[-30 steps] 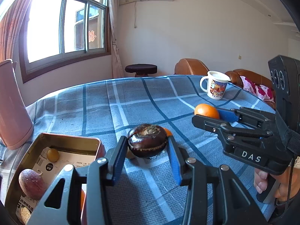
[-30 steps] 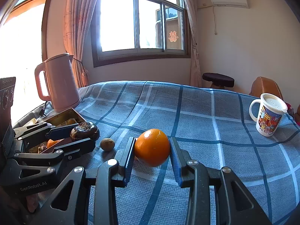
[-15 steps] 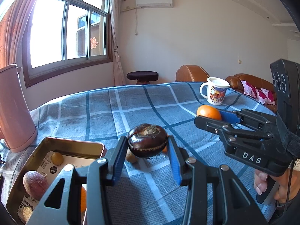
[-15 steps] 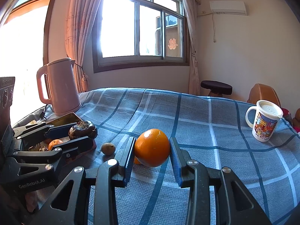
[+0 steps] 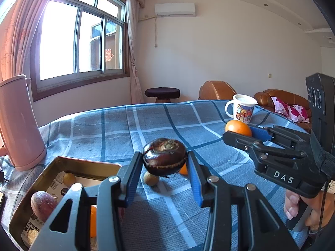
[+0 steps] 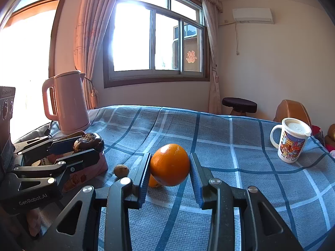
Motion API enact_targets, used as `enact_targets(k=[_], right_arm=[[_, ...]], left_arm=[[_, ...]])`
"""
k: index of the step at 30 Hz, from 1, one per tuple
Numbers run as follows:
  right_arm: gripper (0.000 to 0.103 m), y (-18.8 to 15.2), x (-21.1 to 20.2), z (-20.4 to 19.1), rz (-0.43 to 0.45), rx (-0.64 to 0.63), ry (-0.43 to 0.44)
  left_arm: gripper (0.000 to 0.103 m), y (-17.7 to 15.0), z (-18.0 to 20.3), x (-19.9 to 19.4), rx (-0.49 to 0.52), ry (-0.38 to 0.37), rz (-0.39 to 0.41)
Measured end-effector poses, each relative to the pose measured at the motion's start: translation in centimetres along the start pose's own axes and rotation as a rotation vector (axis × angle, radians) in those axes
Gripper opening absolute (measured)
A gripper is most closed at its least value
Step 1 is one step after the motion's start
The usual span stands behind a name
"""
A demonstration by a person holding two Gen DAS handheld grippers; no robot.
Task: Organize fruits
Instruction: 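Carry the dark brown fruit in the left tool while the right tool carries the orange toward the tin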
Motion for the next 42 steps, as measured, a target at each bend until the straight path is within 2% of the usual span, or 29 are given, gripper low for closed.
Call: enact_targets(k=[23,42], right_arm=[[0.038,0.2,-1.8,0.1,0.084,0.008,-0.011],[0.038,0.3,-2.7,-0.2,0.119,-0.002,-0.012]], left_arm=[[0.045,0.3,0.0,-1.7,0.008,0.052,0.089],[0.045,0.4,-0.1,-2.7,0.012,0.085,0.129]])
Point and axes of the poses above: each gripper's, at about its wrist camera, not at the fingertips, and x roughly the way its jaws point, z to its right, y to its top, the point moved 4 cm from there along x, roughly the way its jaws point, and after that the axes turned 3 degrees about -y, right-handed, at the moved point
